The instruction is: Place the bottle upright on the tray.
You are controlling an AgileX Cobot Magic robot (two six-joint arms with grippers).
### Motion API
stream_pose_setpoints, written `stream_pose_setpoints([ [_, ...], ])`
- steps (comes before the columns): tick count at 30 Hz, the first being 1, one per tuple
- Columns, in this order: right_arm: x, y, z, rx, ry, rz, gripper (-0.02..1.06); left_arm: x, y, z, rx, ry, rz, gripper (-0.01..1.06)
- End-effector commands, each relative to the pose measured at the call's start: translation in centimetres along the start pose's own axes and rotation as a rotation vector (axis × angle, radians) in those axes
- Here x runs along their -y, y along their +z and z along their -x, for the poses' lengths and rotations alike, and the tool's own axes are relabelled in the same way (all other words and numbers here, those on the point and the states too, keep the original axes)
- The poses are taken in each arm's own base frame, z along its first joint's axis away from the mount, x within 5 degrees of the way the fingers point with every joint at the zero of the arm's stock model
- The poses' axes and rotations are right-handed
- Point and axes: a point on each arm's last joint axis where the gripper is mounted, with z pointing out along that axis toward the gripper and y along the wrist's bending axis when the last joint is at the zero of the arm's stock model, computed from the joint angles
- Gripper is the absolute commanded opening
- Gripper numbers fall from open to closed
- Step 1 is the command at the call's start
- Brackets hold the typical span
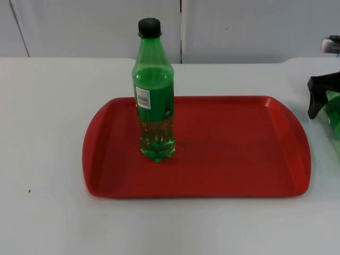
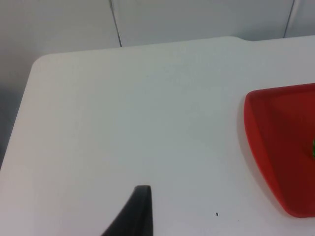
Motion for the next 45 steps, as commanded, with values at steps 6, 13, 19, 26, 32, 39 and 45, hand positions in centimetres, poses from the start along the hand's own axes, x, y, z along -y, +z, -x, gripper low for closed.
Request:
stream_pose_setpoints([
  [6, -0.1, 1.8, -0.6, -0.050, 0.010, 0.008, 0.97, 0.0, -0.1, 0.0, 0.010, -0.004, 0.005, 1.05],
  [13, -0.1, 1.8, -0.7, -0.060, 0.011, 0.008, 0.79, 0.0, -0.1, 0.0, 0.010, -0.004, 0.005, 1.05],
  [19, -0.1, 1.8, -0.7, -0.063, 0.010, 0.006, 0.33, 0.0, -0.1, 0.0, 0.010, -0.004, 0.005, 1.05],
  [26, -0.1, 1.6, -0.6, -0.059, 0.010, 0.007, 0.00, 0.0, -0.1, 0.0, 0.010, -0.004, 0.005, 1.05],
  [32, 0.0, -1.3, 0.0, -0.014, -0.020, -0.010, 0.00, 0.0, -0.1, 0.0, 0.010, -0.004, 0.005, 1.05],
  [39, -0.1, -6.8, 0.9, 0.092, -0.058, -0.003, 0.00, 0.0, -0.1, 0.0, 0.010, -0.004, 0.005, 1.05],
  [45, -0.3, -13.9, 1.2, 0.245, -0.119, 0.008, 0.00, 0.0, -0.1, 0.0, 0.010, -0.004, 0.005, 1.05],
])
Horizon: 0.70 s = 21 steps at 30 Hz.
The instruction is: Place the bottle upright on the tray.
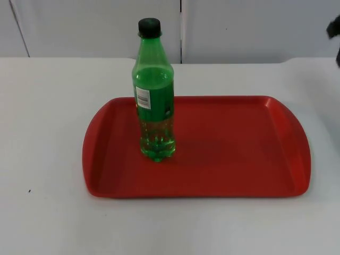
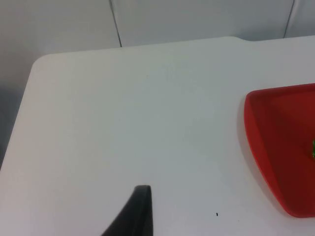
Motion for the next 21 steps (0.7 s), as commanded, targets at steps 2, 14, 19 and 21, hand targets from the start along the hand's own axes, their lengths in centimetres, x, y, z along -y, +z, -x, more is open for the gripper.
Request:
stream_pose_setpoints([
  [2, -0.2, -5.4, 1.1, 0.140, -0.038, 0.011, 0.00, 0.0, -0.1, 0.0, 0.010, -0.004, 0.005, 1.05],
  [14, -2.8, -17.8, 0.8, 0.608, -0.179, 0.072, 0.00, 0.0, -0.1, 0.0, 0.010, -0.004, 0.005, 1.05],
  [19, -4.4, -18.5, -1.7, 0.769, -0.224, 0.069, 0.00, 0.0, -0.1, 0.0, 0.010, -0.004, 0.005, 1.05],
  [21, -5.2, -17.9, -3.3, 0.859, -0.220, 0.077, 0.00, 0.0, -0.1, 0.0, 0.010, -0.004, 0.005, 1.05],
])
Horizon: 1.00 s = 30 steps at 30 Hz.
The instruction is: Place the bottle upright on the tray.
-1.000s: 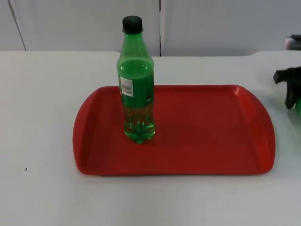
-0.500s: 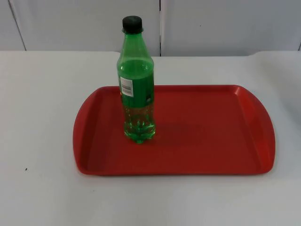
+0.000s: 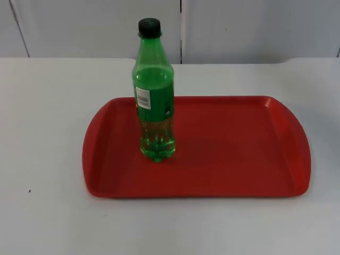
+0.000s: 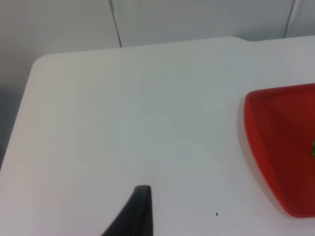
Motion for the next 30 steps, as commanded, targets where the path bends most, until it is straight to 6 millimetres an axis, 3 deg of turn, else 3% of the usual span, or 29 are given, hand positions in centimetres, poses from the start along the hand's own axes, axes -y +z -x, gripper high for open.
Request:
stream_pose_setpoints([
  [1, -0.7, -0.7, -0.6, 0.103, -0.007, -0.011, 0.00, 0.0, -0.1, 0.0, 0.010, -0.004, 0.005, 1.05],
  [5, -2.8, -1.0, -4.3, 0.264, 0.016, -0.023, 0.00, 0.0, -0.1, 0.0, 0.010, -0.004, 0.005, 1.05],
  [10, -5.4, -0.8, -6.7, 0.349, 0.001, 0.042, 0.00, 0.0, -0.1, 0.0, 0.010, -0.004, 0.005, 1.05],
  [15, -8.1, 0.0, -7.6, 0.409, -0.050, 0.233, 0.00, 0.0, -0.1, 0.0, 0.010, -0.004, 0.005, 1.05],
  [30, -10.0, 3.6, -10.8, 0.585, -0.090, 0.536, 0.00, 0.0, -0.1, 0.0, 0.010, -0.005, 0.005, 1.05],
])
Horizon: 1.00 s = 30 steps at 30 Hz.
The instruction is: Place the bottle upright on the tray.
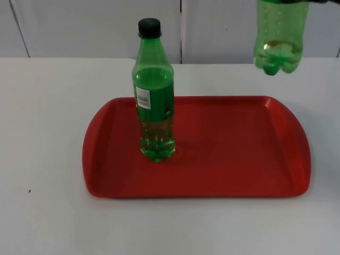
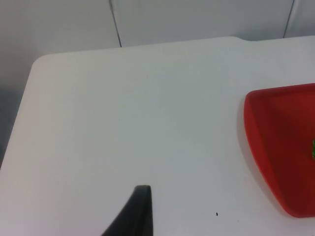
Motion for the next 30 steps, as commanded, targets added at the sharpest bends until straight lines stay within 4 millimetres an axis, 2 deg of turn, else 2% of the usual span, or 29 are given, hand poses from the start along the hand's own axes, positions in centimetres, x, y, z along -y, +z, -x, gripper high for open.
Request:
stream_pose_setpoints([
  [1, -0.4, 0.2, -0.3, 0.089, -0.016, 0.063, 0.00, 0.0, -0.1, 0.0, 0.010, -0.005, 0.005, 1.05],
  [7, 0.1, 0.6, -1.7, 0.193, -0.032, 0.020, 0.00, 0.0, -0.1, 0.0, 0.010, -0.005, 0.005, 1.05],
  [12, 1.6, 0.4, -4.7, 0.121, -0.060, -0.023, 0.00, 0.0, -0.1, 0.0, 0.010, -0.005, 0.005, 1.05],
  [13, 1.6, 0.4, -4.7, 0.121, -0.060, -0.023, 0.00, 0.0, -0.1, 0.0, 0.010, -0.005, 0.005, 1.05],
  [18, 2.0, 0.5, -7.2, 0.062, -0.079, -0.031, 0.00, 0.0, -0.1, 0.0, 0.010, -0.004, 0.006, 1.05],
  [24, 2.2, 0.9, -8.5, 0.041, -0.068, -0.035, 0.00, 0.0, -0.1, 0.0, 0.010, -0.004, 0.006, 1.05],
  [30, 2.4, 2.6, -10.4, 0.038, -0.023, -0.062, 0.00, 0.0, -0.1, 0.0, 0.010, -0.004, 0.006, 1.05],
])
